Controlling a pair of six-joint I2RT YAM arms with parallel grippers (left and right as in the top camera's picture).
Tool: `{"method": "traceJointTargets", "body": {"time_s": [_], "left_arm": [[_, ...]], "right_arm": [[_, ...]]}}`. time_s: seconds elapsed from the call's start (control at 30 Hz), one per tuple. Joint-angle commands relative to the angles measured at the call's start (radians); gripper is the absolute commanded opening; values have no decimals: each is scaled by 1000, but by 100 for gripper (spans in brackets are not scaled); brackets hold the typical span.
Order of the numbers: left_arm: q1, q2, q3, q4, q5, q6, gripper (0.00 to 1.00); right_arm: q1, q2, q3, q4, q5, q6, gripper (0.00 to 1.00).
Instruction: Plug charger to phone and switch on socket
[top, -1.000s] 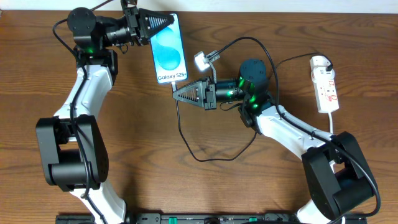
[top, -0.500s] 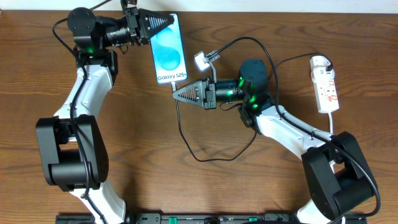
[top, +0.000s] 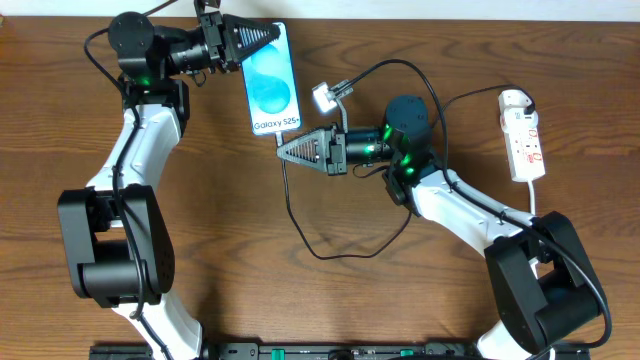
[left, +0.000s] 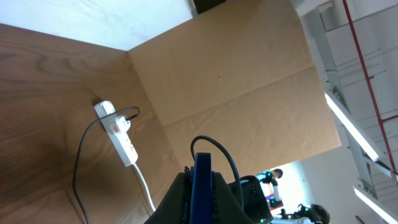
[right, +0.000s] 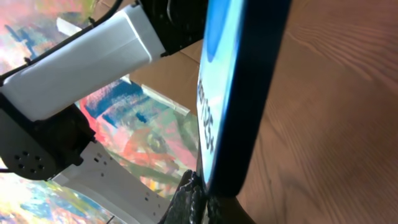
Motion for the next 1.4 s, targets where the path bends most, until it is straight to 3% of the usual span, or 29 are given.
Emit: {"method": "traceJointTargets", "body": {"time_s": [0.0,0.4,0.47,0.57,0.6,0.63,0.67,0.7,1.0,1.37], "left_arm": [[-5,-32,23,10,111,18,7],[-5,-32,23,10,129,13,8],[-5,-32,23,10,125,13,7],[-4,-32,23,10,115,13,7],[-4,-31,23,10,113,13,8],[-4,-32,23,10,110,13,8],[-3,-32,23,10,110,14,7],[-3,-31,23,10,110,14,8],[42,-32,23,10,106,18,7],[195,-31,23,9,107,-11,7]], "right_arm": [[-8,7,13,35,103,-1,1],[-15,7,13,43,102,-1,1],[-15,7,13,43,100,-2,6],[-15,7,13,43,93,-2,29],[-15,7,13,42,89,-2,42],[-15,7,13,37,87,-2,59],[-15,7,13,35,83,-2,92],[-15,8,13,35,77,-3,99],[-15,8,13,35,61,-6,99],[-32,8,13,-28,64,-53,99]]}}
